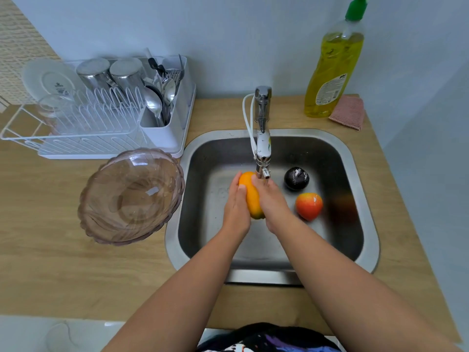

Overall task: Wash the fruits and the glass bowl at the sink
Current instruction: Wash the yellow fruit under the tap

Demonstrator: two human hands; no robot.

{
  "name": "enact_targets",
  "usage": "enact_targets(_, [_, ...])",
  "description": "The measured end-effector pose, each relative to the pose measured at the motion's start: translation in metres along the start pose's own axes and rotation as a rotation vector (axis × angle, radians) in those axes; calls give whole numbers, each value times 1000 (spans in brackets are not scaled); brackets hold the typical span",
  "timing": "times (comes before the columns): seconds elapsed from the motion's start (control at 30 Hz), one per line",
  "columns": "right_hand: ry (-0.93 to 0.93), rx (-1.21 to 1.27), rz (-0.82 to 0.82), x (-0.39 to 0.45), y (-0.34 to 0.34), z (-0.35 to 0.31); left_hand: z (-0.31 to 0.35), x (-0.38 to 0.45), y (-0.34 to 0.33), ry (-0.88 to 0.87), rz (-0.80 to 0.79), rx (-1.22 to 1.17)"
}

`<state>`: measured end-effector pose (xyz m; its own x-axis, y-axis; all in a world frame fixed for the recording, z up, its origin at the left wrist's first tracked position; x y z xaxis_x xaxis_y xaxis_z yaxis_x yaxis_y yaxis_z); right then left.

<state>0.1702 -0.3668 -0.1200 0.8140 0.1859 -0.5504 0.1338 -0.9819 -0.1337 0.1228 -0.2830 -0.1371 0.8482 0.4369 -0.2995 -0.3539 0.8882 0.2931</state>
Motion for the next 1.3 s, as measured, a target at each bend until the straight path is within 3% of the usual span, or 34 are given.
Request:
enact_targets(0.17, [-193, 83, 86, 3, 5, 2, -2, -1, -1, -101, -5, 139])
enact_targets(0.33, [56, -96, 23, -7, -5, 21, 2, 7, -7, 169, -6, -6])
enact_targets(0.5, [79, -14, -143, -17, -3, 31, -10, 9, 2, 428, 23, -224])
enact_targets(0.6, [112, 32, -137, -18, 5, 35, -15, 1, -2, 543, 34, -393])
enact_targets(0.7, [108, -7, 18, -10, 4, 26, -12, 0, -6, 345, 66, -259])
enact_targets(0.8, [-136, 78, 144, -1, 7, 19, -3, -4, -5, 107, 81, -156])
enact_targets(0.87, [-317, 196, 130, 2, 9, 24, -3, -4, -4, 34, 68, -160])
enact_targets(0.93, [-361, 289, 58, 1, 7, 30, -6, -2, -2, 43, 89, -166])
enact_targets(1.03, [-270, 351, -34, -9, -1, 40, -13, 2, 2, 192, 197, -253])
enact_targets(1.13, [-36, 239, -142, -16, -4, 51, -28, 8, 2, 399, 263, -452])
enact_targets(1.3, [246, -78, -109, -14, 8, 32, -22, 5, 0, 318, 231, -367])
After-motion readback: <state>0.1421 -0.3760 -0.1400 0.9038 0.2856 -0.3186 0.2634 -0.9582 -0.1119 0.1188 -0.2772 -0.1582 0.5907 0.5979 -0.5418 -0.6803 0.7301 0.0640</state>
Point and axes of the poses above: each hand's wrist, its own x-axis towards the middle knuckle, its own y-axis out of the back of the hand, z = x × y, the point moved 5 cm from there along x, towards the middle knuckle, and after that the axes turned 11 degrees about x, right-handed, at the moved point
